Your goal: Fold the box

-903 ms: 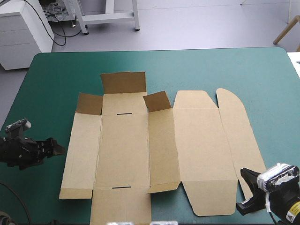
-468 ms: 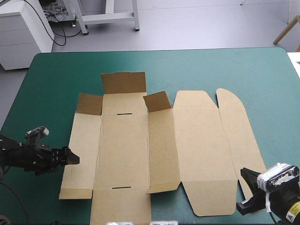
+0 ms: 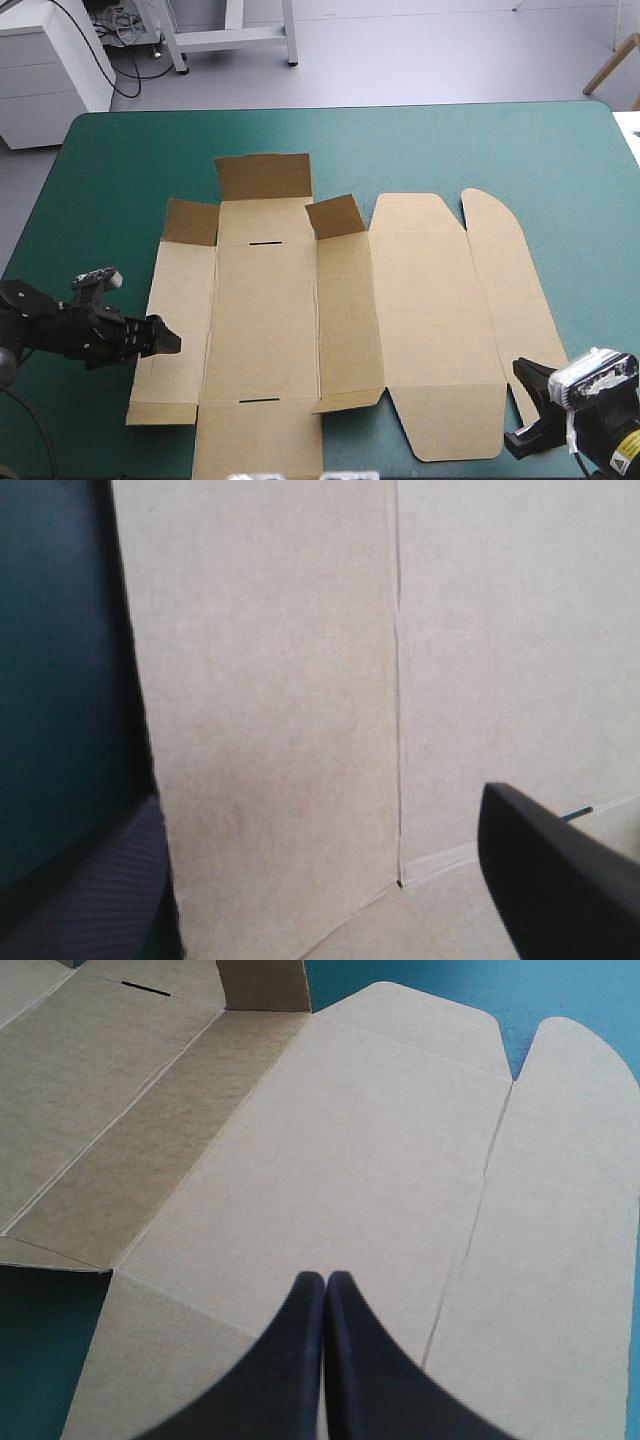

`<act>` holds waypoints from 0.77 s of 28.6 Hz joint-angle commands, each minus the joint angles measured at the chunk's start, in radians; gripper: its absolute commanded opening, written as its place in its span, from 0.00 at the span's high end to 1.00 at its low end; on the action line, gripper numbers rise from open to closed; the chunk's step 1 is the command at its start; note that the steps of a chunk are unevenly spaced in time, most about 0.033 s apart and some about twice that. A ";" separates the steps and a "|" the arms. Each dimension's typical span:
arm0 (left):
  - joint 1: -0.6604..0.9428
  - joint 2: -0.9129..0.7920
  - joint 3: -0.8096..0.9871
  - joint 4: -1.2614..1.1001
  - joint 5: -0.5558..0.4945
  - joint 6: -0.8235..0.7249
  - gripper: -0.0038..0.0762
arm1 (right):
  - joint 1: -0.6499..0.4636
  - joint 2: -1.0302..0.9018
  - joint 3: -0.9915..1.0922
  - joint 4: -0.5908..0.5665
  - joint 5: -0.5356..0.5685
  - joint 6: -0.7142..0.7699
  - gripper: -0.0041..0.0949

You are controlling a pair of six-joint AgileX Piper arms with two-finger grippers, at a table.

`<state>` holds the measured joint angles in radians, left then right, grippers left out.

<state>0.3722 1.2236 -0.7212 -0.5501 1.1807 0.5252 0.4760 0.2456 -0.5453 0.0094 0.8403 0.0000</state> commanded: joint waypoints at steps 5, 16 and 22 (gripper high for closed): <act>-0.007 -0.015 -0.019 -0.021 -0.003 -0.026 0.21 | -0.006 0.010 -0.022 0.002 -0.073 -0.025 0.98; -0.053 0.028 0.019 -0.051 -0.036 -0.027 0.25 | -0.006 0.010 -0.022 0.002 -0.073 -0.047 0.98; -0.053 0.028 0.013 -0.066 -0.037 -0.025 0.55 | -0.006 0.010 -0.022 0.002 -0.073 -0.048 0.98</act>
<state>0.3268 1.2672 -0.6814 -0.5604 1.1308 0.5065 0.4760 0.2456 -0.5440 0.0094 0.8403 -0.0397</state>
